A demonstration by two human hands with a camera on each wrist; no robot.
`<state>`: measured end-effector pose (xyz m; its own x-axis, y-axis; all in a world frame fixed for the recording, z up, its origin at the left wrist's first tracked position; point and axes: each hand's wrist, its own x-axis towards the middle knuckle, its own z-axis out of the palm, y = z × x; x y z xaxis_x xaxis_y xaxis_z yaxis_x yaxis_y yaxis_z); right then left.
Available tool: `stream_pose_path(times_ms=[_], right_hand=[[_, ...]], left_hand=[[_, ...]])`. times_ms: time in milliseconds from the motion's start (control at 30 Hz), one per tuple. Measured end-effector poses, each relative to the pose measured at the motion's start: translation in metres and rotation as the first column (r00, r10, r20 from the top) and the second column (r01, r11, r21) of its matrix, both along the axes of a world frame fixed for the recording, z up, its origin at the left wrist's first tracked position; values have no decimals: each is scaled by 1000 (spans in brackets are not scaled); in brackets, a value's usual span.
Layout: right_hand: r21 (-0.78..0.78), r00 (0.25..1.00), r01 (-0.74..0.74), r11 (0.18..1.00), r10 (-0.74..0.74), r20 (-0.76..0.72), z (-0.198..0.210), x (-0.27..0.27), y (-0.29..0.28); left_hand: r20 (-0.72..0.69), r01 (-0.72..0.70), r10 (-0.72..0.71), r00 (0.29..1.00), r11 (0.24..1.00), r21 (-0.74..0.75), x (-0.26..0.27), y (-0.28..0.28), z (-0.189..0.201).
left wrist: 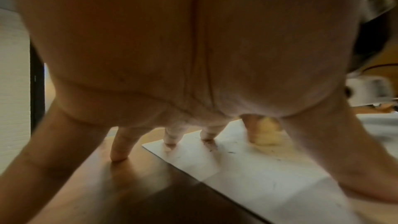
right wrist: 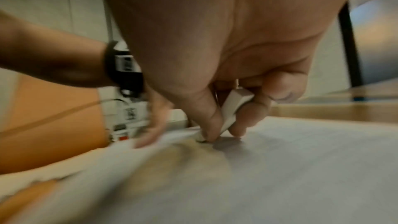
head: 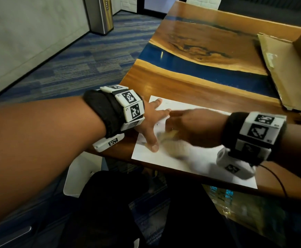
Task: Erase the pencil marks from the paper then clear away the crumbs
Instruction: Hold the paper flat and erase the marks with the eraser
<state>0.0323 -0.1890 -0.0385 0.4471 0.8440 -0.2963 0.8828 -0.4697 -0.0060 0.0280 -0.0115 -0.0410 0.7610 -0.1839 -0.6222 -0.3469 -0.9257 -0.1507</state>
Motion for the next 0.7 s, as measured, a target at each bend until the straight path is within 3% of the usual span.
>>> stream_pose_path(times_ms=[100, 200, 267, 433, 700], right_hand=[[20, 980, 134, 991, -135, 147, 4, 21, -9], [53, 994, -110, 993, 109, 11, -3, -15, -4], [20, 984, -172, 985, 173, -46, -3, -27, -4], [-23, 983, 160, 987, -157, 96, 1, 19, -10], [-29, 970, 219, 975, -214, 117, -5, 21, -9]], left_hand=[[1, 13, -13, 1000, 1000, 11, -1, 1, 0], [-6, -3, 3, 1000, 1000, -15, -3, -1, 3], [-3, -1, 1, 1000, 1000, -9, -2, -3, 4], [17, 0, 0, 1000, 1000, 4, -1, 1, 6], [13, -9, 10, 1000, 997, -71, -16, 1, 9]])
